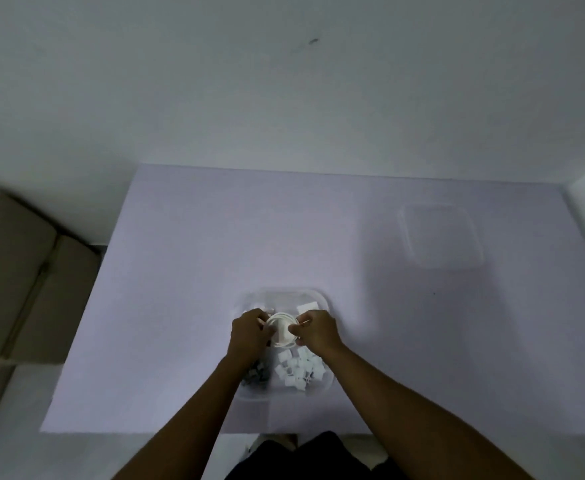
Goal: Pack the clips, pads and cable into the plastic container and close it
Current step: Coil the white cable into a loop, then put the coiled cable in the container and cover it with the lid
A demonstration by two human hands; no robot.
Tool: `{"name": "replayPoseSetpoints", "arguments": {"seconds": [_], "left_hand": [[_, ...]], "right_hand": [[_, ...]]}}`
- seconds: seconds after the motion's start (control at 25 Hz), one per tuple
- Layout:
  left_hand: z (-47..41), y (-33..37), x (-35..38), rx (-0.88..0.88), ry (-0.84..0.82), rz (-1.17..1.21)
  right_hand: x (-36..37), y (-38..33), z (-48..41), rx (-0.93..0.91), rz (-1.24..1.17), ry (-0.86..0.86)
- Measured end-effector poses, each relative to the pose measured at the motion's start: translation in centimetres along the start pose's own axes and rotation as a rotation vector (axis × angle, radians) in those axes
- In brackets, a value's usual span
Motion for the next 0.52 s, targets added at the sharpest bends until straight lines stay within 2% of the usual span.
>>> {"name": "replayPoseSetpoints", "arguments": {"seconds": [0.16, 0.24, 0.36, 0.52], "left_hand": [[-0.6, -1.7, 1.6, -0.079, 0.022, -0.086], [-0.7, -1.9, 2.3, -0.111, -0.018, -0.124], [-0.7, -1.1, 2.3, -0.1, -0.051, -0.22], [-1.2, 2.5, 0.8, 0.02, 0.03, -0.306]], "right_hand": [[2.1, 0.4, -1.2, -0.024, 0.206, -0.04], [2.8, 0.7, -1.5, -0.014, 0.266, -0.048], [2.2, 0.6, -1.4, -0.002, 0.256, -0.123], [-0.7, -1.4, -0.9, -0.033, 0.096, -0.132]]}}
Point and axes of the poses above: each hand's wrist, its own z-axis away from the middle knuckle, its own x-axis out of the palm, y = z × x, the point moved 4 cm from there along -z, towards the middle knuckle, and after that the axes turned 5 degrees about z, right-handed, at the moved point
